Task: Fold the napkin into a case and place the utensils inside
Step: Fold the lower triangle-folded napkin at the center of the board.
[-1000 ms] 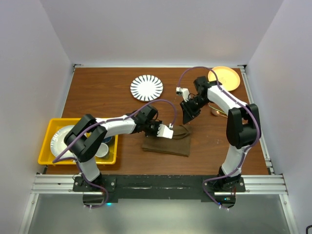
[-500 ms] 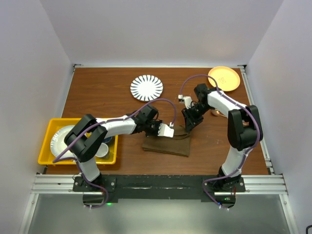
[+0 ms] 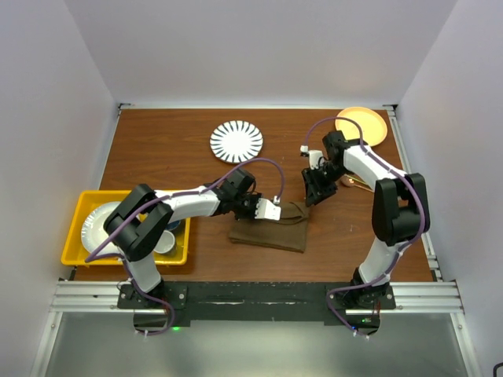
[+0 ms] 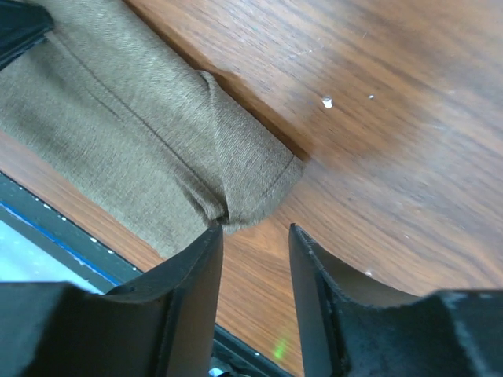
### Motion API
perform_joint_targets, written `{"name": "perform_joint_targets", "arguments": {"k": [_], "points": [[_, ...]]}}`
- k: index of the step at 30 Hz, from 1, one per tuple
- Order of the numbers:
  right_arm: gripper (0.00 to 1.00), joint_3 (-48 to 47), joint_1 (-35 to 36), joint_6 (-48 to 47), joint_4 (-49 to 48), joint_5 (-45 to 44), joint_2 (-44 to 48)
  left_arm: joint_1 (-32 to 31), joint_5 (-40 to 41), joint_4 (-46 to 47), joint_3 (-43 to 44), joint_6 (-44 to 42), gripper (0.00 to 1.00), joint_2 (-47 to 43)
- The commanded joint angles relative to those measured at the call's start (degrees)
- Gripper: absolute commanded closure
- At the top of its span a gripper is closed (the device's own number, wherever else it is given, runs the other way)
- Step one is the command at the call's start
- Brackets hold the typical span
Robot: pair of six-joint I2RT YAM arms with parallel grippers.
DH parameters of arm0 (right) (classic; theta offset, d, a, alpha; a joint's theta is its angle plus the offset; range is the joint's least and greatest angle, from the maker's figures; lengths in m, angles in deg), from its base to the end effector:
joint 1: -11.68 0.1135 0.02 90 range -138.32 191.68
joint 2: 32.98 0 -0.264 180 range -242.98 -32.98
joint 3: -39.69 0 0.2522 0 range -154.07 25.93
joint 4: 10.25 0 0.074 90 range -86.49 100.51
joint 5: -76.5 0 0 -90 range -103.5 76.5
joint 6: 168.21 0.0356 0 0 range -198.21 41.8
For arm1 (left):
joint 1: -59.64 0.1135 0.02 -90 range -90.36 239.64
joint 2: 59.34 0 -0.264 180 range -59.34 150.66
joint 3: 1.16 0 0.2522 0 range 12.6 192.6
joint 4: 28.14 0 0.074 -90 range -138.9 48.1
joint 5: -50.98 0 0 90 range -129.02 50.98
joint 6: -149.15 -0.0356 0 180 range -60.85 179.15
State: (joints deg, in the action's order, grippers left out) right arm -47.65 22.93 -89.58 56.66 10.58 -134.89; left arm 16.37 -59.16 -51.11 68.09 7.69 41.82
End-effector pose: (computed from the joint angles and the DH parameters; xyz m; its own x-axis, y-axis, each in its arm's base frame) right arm 0.3251 0.0795 0.2030 -0.9041 -0.3634 -0.2248 -0.4240 0.8283 0.3664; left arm 0.2442 -0.2468 0.1513 0.2451 0.7778 -0.5787 0.9567 -0.0972 0.2745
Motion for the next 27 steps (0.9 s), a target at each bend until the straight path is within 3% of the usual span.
{"name": "perform_joint_targets", "arguments": {"k": [1,6,7,11,17,27], "points": [[0.6,0.5,0.3,3.2,0.0,3.9,-2.2,-0.4,1.5,-3.0,-1.6,1.6,1.0,2.8],[0.75,0.6,0.3,5.0,0.9,7.8,-3.9,-0.4,1.2,-3.0,-1.4,1.8,1.0,2.5],[0.83,0.7,0.3,5.0,1.1,8.0,-3.9,-0.4,1.2,-3.0,-1.3,2.0,1.0,2.5],[1.0,0.8,0.3,5.0,1.4,9.7,-3.1,-0.4,1.2,-3.3,-1.0,2.5,1.0,2.5],[1.0,4.7,2.7,3.9,-0.1,9.2,-2.9,-0.5,1.2,-3.5,-1.0,3.4,1.0,2.5],[1.0,6.6,4.8,5.5,-7.3,1.0,-11.2,-0.4,0.4,-3.4,-1.4,5.0,1.0,1.2]]}}
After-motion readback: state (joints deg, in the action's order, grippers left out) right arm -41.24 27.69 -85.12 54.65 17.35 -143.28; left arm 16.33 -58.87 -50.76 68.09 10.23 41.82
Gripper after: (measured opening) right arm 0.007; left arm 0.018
